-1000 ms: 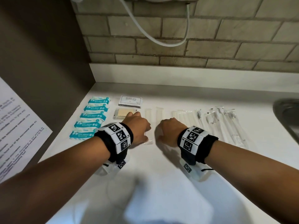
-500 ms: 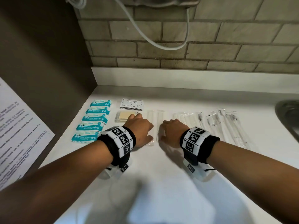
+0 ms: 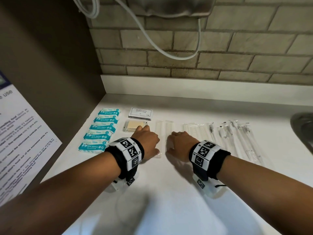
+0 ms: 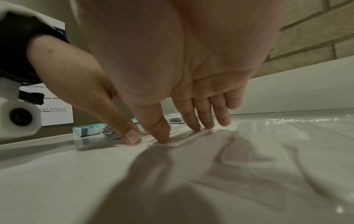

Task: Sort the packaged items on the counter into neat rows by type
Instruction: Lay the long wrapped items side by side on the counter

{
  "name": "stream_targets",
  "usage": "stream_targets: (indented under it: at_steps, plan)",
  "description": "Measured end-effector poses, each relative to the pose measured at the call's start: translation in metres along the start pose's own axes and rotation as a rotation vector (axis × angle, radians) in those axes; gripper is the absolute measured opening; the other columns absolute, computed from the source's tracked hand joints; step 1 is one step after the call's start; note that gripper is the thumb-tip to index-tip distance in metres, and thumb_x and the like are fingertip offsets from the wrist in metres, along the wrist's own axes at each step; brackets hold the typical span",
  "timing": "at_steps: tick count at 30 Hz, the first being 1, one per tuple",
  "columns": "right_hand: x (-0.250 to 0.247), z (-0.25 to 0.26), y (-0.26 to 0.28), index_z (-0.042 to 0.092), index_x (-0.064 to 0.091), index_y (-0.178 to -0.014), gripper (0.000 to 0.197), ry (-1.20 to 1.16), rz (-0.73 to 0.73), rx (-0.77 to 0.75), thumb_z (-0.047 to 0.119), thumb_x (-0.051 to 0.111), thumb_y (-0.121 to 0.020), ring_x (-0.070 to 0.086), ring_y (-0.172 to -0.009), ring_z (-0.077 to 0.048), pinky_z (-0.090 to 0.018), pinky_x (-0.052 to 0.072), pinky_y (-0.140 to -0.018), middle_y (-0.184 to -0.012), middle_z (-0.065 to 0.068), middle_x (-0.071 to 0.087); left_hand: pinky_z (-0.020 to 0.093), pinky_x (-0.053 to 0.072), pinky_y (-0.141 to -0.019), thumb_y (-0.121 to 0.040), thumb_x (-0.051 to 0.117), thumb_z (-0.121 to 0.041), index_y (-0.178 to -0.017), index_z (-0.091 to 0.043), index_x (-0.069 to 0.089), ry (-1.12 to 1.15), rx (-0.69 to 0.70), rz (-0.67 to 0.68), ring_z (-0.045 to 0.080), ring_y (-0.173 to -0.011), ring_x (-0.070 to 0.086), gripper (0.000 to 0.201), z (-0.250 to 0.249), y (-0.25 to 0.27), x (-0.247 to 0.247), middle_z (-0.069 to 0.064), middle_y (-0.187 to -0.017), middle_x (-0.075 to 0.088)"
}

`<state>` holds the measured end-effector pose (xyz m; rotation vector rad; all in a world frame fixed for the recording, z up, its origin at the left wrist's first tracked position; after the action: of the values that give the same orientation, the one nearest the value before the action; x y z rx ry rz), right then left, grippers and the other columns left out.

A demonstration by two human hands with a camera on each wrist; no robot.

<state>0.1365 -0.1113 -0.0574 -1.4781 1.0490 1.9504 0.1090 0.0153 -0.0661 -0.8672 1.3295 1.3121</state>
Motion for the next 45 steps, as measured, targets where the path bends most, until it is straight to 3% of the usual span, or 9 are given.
stream_targets:
  at_steps: [21,23,27,29,32,37,42,45]
  plan:
    - [0.005,-0.003,-0.003,0.014,0.062,-0.112,0.035,-0.068,0.027,0.024,0.033,0.052,-0.084,0.05,-0.113,-0.029,-0.031,0.039,-0.08,-0.112,-0.004,0.055,0.036,0.022,-0.079,-0.088,0.051,-0.046,-0.081,-0.02,0.057,0.047,-0.007,-0.03,0.022,-0.098,0.037,0.028,0.002,0.0,0.0,-0.003,-0.095,0.063]
    - [0.001,-0.002,-0.001,0.014,0.061,-0.115,0.035,-0.07,0.004,0.021,0.033,0.052,-0.086,0.05,-0.116,-0.029,-0.03,0.037,-0.085,-0.116,-0.004,0.055,0.037,0.022,-0.079,-0.088,0.05,-0.047,-0.079,-0.021,0.056,0.041,-0.009,-0.025,0.021,-0.096,0.036,0.028,0.003,-0.001,-0.001,-0.004,-0.095,0.062]
    - [-0.015,-0.011,0.01,0.011,0.048,-0.136,0.049,-0.067,-0.061,0.03,0.036,0.047,-0.094,0.043,-0.132,-0.029,-0.036,0.032,-0.11,-0.14,-0.009,0.049,0.038,0.024,-0.079,-0.087,0.049,-0.047,-0.075,-0.019,0.053,0.072,-0.014,-0.059,0.024,-0.101,0.04,0.031,0.003,-0.002,-0.011,-0.004,-0.093,0.062]
    - [-0.023,-0.028,0.016,0.011,0.052,-0.133,0.046,-0.057,-0.072,0.057,0.031,0.046,-0.093,0.047,-0.128,-0.029,-0.038,0.04,-0.107,-0.138,-0.009,0.052,0.039,0.025,-0.085,-0.089,0.048,-0.046,-0.084,-0.02,0.056,0.112,-0.001,-0.057,0.024,-0.108,0.039,0.027,-0.003,-0.003,-0.021,-0.004,-0.101,0.063]
    - [-0.027,-0.059,0.026,0.017,0.053,-0.134,0.046,-0.004,-0.002,0.115,0.029,0.052,-0.09,0.053,-0.123,-0.026,-0.039,0.048,-0.1,-0.135,-0.006,0.057,0.041,0.025,-0.095,-0.091,0.046,-0.048,-0.111,-0.026,0.061,0.129,0.026,-0.029,0.023,-0.113,0.038,0.034,-0.022,-0.01,-0.028,-0.004,-0.115,0.062]
    - [-0.016,-0.079,0.039,0.022,0.047,-0.14,0.054,0.044,0.079,0.073,0.036,0.059,-0.089,0.051,-0.126,-0.022,-0.036,0.038,-0.107,-0.138,-0.002,0.055,0.039,0.028,-0.091,-0.097,0.041,-0.039,-0.113,-0.025,0.06,0.084,0.102,-0.068,0.023,-0.114,0.042,0.029,-0.072,-0.023,-0.033,-0.005,-0.114,0.063]
    - [-0.008,-0.082,0.042,0.016,0.059,-0.121,0.041,0.065,0.082,0.015,0.037,0.054,-0.086,0.059,-0.104,-0.023,-0.036,0.049,-0.094,-0.109,-0.003,0.065,0.042,0.028,-0.101,-0.095,0.037,-0.051,-0.127,-0.02,0.056,-0.03,0.072,0.035,0.025,-0.124,0.04,0.048,-0.099,-0.028,-0.026,-0.003,-0.135,0.055]
    - [-0.01,-0.08,0.04,0.014,0.061,-0.116,0.038,0.066,0.073,-0.016,0.036,0.049,-0.088,0.059,-0.101,-0.026,-0.039,0.051,-0.09,-0.105,-0.006,0.065,0.042,0.026,-0.101,-0.094,0.042,-0.052,-0.122,-0.019,0.058,-0.04,0.027,0.022,0.025,-0.126,0.039,0.047,-0.099,-0.028,-0.024,-0.005,-0.131,0.056]
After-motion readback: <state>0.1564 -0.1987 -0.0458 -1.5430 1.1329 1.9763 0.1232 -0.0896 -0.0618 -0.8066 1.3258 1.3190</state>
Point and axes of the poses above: each hand's wrist, its own y-axis away from the middle knuckle, its own x-axis out of the palm, z = x × y, the point moved 4 cm from there along -y, towards the middle knuckle
